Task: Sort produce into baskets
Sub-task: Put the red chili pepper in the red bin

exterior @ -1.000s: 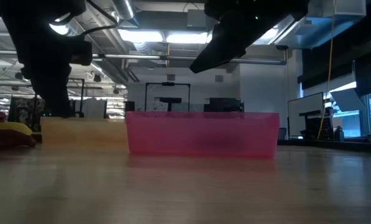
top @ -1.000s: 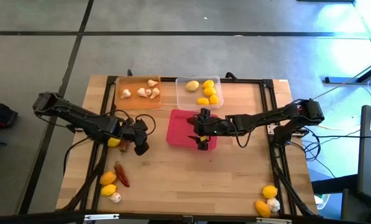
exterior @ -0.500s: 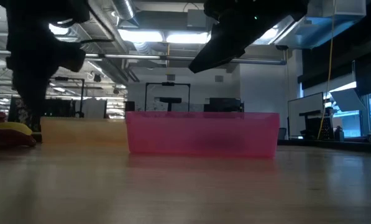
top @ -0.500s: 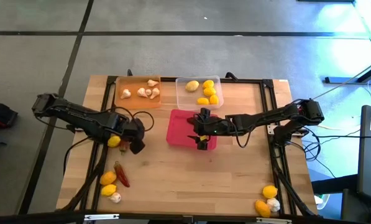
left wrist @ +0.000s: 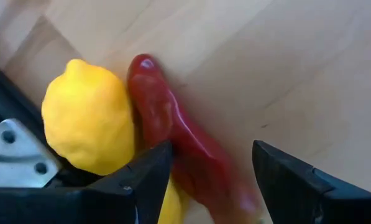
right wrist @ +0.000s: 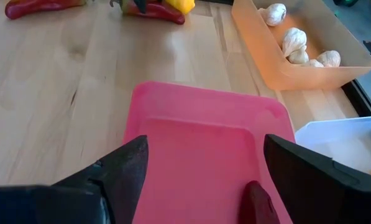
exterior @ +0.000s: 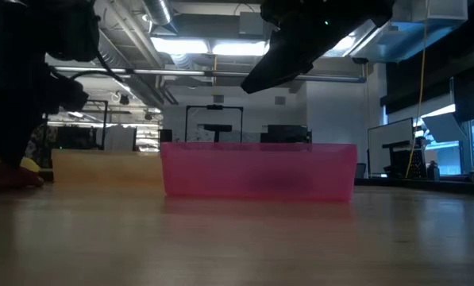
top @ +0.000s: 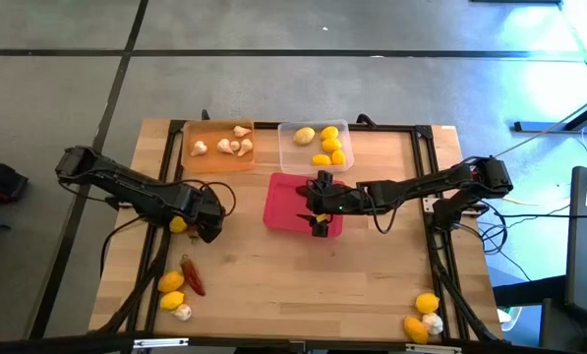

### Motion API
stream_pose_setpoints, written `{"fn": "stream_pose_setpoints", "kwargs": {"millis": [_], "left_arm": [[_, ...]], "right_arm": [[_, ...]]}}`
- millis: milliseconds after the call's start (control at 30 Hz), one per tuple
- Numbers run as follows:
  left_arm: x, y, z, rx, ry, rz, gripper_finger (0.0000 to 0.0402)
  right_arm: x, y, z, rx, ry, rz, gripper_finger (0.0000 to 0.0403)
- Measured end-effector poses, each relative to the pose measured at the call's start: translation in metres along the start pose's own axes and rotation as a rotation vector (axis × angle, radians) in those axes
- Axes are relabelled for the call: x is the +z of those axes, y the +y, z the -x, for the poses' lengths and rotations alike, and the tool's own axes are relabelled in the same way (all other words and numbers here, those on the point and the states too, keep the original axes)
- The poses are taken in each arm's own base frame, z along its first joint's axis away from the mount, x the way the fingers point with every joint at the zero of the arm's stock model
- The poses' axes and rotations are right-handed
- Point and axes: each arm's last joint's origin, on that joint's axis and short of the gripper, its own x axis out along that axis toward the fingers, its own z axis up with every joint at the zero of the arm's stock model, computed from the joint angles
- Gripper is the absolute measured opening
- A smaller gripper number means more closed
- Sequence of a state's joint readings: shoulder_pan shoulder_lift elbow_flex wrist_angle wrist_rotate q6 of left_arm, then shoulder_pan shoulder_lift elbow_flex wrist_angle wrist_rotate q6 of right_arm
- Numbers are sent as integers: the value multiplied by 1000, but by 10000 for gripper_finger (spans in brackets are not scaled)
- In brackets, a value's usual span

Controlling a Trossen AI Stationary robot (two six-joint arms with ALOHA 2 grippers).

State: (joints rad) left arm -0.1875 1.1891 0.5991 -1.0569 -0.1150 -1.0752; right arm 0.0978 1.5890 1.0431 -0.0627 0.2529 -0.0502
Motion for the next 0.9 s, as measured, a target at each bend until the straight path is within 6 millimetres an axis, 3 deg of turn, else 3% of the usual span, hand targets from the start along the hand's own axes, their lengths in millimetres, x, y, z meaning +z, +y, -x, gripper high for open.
{"fn": "stream_pose_setpoints", "kwargs": {"millis": [267, 533, 900], "left_arm": [[1, -2, -3, 31, 5, 7, 221], [5, -3, 16, 73, -39, 26, 221], [6, -5, 13, 96, -36, 65, 221]], "right_arm": [[0, 0, 0, 0, 4, 1, 310], [-1, 0, 0, 0, 9, -10, 310], [-2, 0, 0, 1, 21, -20, 310]]}}
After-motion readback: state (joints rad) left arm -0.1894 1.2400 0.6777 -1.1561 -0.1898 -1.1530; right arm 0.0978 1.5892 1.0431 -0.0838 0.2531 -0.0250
